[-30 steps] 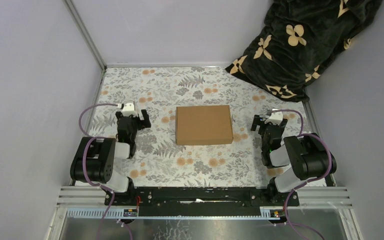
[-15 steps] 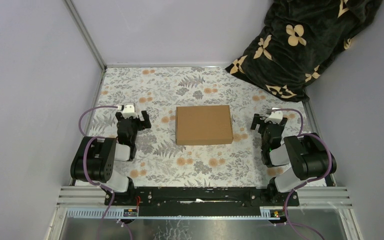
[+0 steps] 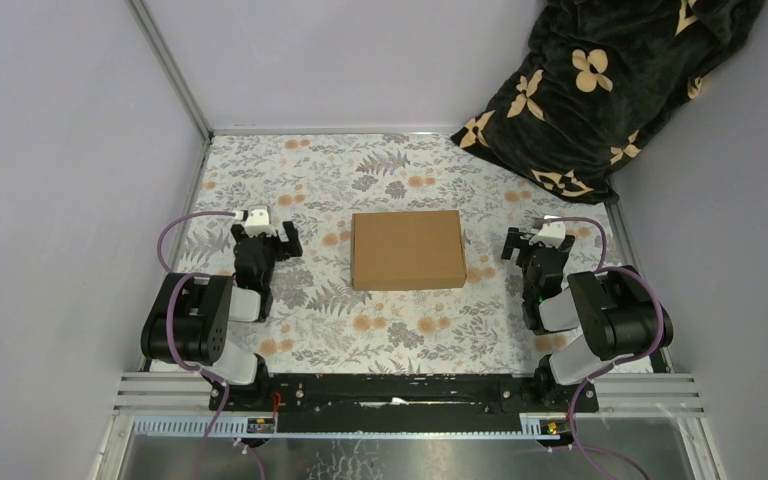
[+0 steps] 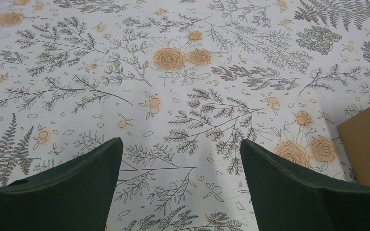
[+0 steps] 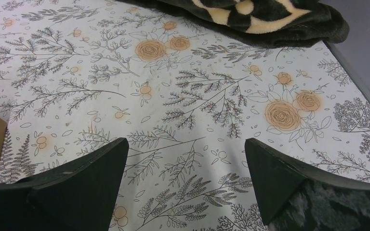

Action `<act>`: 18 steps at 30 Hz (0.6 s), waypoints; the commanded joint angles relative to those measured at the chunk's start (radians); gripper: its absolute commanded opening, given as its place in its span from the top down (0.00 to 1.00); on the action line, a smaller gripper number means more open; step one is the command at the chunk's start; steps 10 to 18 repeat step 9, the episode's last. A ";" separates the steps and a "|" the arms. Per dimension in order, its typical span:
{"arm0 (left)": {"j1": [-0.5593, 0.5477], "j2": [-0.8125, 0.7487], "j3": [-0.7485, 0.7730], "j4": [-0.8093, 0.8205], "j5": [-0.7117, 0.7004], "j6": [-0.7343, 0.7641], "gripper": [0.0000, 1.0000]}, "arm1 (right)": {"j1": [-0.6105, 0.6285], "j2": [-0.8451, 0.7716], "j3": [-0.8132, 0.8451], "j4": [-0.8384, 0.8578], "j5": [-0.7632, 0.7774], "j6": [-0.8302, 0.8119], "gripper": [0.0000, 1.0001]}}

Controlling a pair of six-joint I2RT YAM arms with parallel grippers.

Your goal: Fold the paper box

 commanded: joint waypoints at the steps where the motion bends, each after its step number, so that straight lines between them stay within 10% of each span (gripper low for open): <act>1: -0.008 -0.003 0.014 0.084 -0.024 0.024 0.01 | -0.005 -0.002 0.022 0.041 -0.007 -0.014 0.00; 18: -0.008 -0.003 0.013 0.084 -0.026 0.025 0.01 | -0.016 -0.003 0.048 -0.014 -0.028 -0.003 0.00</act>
